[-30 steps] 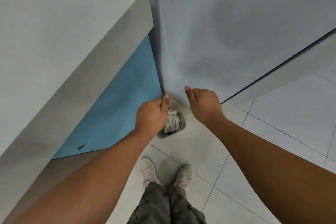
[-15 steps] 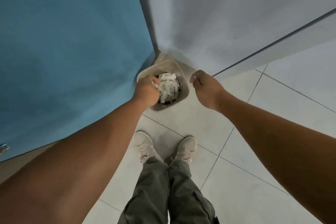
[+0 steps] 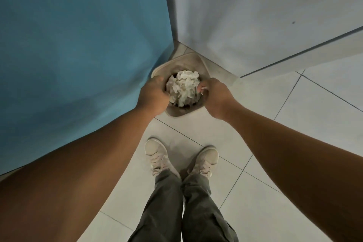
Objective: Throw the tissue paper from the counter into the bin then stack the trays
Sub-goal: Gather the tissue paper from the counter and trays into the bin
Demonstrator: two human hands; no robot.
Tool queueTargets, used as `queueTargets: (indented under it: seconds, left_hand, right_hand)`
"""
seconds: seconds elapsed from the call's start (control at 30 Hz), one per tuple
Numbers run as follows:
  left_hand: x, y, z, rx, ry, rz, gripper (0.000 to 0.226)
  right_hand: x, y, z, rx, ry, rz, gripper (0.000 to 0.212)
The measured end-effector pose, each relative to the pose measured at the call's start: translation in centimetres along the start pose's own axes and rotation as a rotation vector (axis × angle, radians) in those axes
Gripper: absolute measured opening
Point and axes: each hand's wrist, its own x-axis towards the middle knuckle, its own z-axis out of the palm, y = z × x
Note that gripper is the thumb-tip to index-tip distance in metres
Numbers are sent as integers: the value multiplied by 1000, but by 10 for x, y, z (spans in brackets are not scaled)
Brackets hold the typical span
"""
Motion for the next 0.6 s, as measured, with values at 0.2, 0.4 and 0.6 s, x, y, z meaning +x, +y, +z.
queueTargets:
  seconds: [0.2,0.4,0.6]
  left_hand:
    - [-1,-15,3,23,1,43,38]
    - [-11,-10,-2,23,-20,85,39]
    - [-36,24,-25,82,52,216,48]
  right_hand:
    - [33,2,28,-23,-79,67,43]
    - [14,20,27,-73,24,85,58]
    - [-28,-9,-8,-82,57,36,58]
